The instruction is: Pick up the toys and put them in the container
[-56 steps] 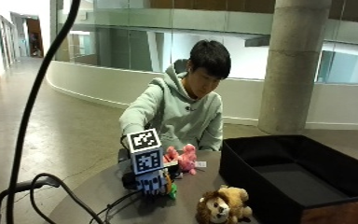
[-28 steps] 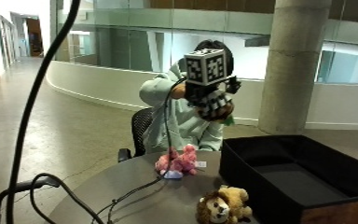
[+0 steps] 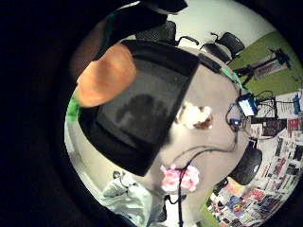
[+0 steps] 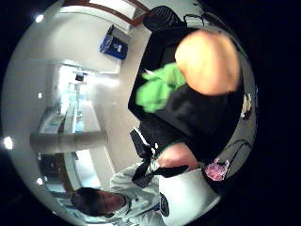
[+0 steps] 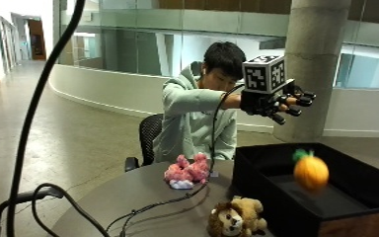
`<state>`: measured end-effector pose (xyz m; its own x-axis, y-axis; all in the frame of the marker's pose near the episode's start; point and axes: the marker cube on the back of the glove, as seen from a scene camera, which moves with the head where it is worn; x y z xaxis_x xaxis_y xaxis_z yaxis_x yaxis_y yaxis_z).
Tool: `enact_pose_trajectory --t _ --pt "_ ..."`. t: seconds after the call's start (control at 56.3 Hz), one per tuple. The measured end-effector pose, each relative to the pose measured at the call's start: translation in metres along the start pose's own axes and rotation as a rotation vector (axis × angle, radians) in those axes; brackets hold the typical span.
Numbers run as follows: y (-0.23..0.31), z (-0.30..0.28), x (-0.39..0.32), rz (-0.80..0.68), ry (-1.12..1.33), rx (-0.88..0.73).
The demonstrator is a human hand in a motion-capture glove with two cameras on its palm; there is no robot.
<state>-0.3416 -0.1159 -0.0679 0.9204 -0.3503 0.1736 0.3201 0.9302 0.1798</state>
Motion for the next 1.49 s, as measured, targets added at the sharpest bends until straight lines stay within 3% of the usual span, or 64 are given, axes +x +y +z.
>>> enact_pose_trajectory --t 0.32,0.586,0.87,1.492 --pt "0.026 -0.004 0.124 0.119 -0.107 0.082" --pt "0.024 0.080 0.216 0.224 -0.082 -0.047" --pt "0.020 0.157 0.238 0.190 0.026 -0.247" --pt "0.063 0.175 0.237 0.155 0.225 -0.161"
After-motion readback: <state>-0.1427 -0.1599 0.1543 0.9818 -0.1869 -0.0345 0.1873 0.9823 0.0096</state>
